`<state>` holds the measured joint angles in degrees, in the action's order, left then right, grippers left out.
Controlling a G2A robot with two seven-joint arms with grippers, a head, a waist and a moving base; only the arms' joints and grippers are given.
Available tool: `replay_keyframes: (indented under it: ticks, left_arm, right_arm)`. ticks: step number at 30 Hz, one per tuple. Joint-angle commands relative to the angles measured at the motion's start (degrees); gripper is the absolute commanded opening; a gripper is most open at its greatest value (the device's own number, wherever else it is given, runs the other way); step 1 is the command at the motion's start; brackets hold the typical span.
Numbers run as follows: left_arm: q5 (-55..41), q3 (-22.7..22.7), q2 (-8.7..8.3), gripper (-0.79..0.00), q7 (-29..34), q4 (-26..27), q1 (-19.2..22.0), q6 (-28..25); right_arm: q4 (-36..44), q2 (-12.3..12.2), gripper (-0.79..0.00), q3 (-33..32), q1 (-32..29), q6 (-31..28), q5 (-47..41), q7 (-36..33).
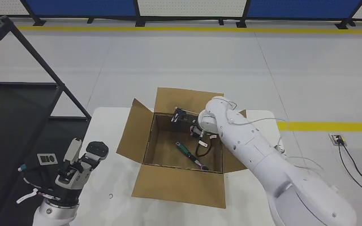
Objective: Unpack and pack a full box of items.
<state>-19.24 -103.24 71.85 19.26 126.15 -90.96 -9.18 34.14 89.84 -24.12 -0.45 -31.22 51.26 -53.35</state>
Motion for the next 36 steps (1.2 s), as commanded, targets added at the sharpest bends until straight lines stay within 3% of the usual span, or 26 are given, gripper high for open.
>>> replay_keyframes:
  ticks: [1, 10, 16, 30, 36]
  left_arm:
    - [0.0, 0.0, 0.00, 0.000, 0.0, 0.0, 0.0, 0.0]
    - [0.0, 0.0, 0.00, 0.000, 0.0, 0.0, 0.0, 0.0]
    - [0.0, 0.0, 0.00, 0.000, 0.0, 0.0, 0.0, 0.0]
    - [0.0, 0.0, 0.00, 0.000, 0.0, 0.0, 0.0, 0.0]
    - [0.0, 0.0, 0.00, 0.000, 0.0, 0.0, 0.0, 0.0]
  right_arm:
    - [5.0, -1.7, -0.785, -1.4, -1.1, 1.3, 0.7, -1.4]
    - [33.7, -11.4, -0.785, -13.2, -13.0, 7.0, 6.7, -11.0]
    - [48.7, -16.1, -0.785, -22.9, -23.3, 5.7, 8.8, -12.9]
    - [48.7, -16.1, -0.785, -22.9, -23.3, 5.7, 8.8, -12.9]
    - [53.2, -16.9, -0.785, -25.4, -25.1, 3.2, 8.6, -10.1]
